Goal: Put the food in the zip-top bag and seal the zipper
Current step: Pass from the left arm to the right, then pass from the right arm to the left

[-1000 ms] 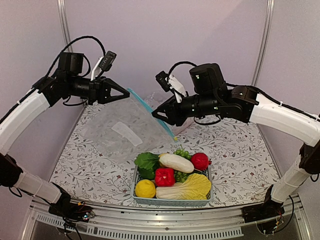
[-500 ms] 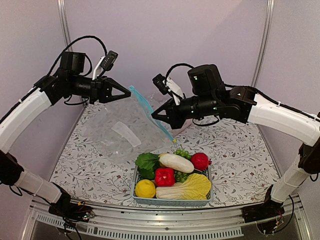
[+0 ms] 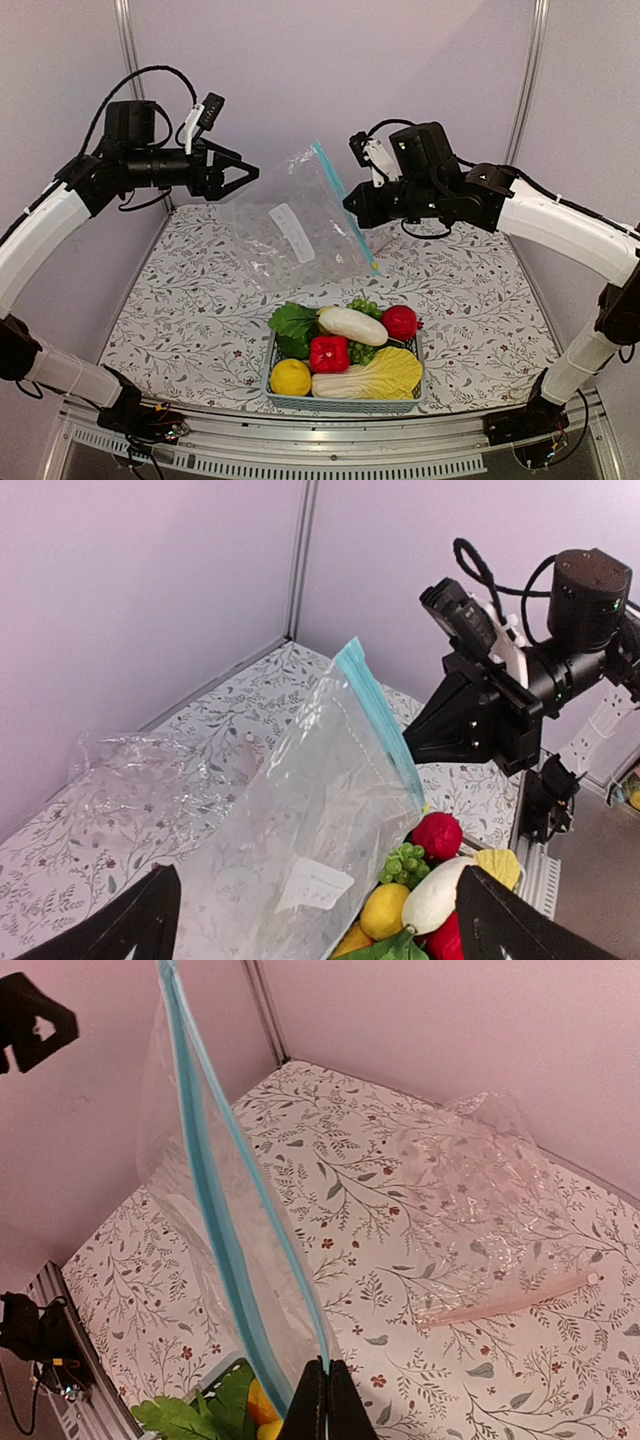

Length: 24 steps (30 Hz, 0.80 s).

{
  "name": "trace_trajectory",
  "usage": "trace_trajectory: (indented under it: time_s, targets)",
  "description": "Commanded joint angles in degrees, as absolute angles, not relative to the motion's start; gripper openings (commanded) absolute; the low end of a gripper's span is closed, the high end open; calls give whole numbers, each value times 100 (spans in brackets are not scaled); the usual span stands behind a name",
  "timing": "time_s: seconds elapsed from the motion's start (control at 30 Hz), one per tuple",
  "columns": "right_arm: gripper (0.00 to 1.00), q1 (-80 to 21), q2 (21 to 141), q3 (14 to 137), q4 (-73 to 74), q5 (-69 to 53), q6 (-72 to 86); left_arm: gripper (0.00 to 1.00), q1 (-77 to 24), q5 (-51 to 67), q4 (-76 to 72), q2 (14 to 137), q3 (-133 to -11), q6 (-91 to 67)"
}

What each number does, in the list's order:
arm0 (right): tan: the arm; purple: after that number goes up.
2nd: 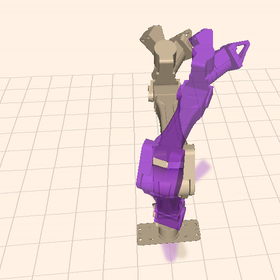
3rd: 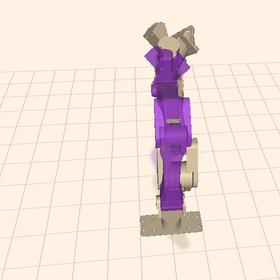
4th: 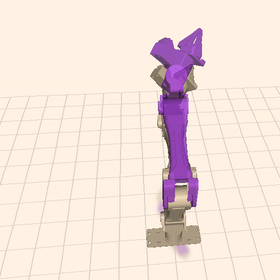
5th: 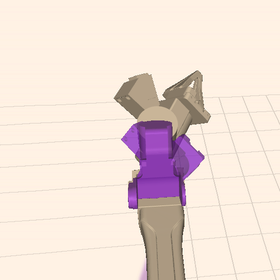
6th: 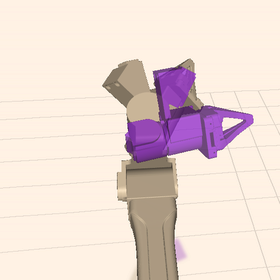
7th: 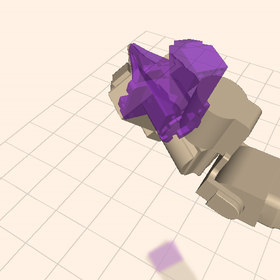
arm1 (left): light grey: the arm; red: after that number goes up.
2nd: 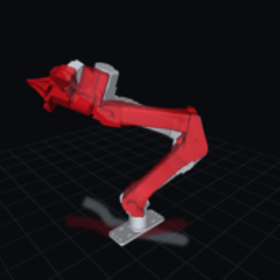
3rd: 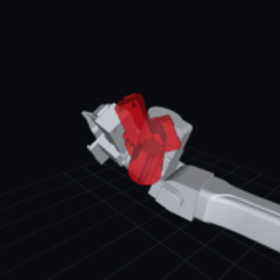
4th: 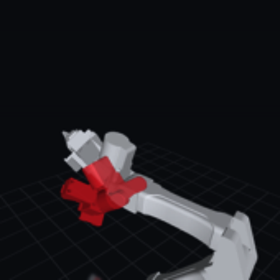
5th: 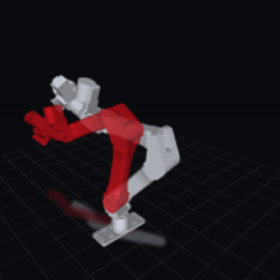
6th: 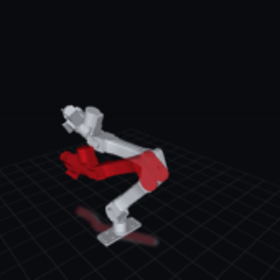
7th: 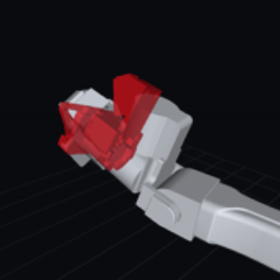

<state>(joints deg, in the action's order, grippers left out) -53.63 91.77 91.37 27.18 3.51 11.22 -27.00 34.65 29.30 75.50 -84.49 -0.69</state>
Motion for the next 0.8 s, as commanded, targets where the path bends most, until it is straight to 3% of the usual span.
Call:
trace_trajectory:
  time_s: [0.0, 0.3, 0.77]
  targets:
    - [0, -4825, 9119, 8874, 2944, 1161, 2069, 97, -2751, 2387, 2344, 7130, -8165, -359]
    - [0, -4558, 8747, 8645, 3179, 1804, 2208, 96, -2781, 2759, 1772, 7084, -7542, -1473]
    - [0, -4581, 8989, 7994, 1851, -158, 2530, 94, -3436, 3076, -683, 7478, -6111, -3388]
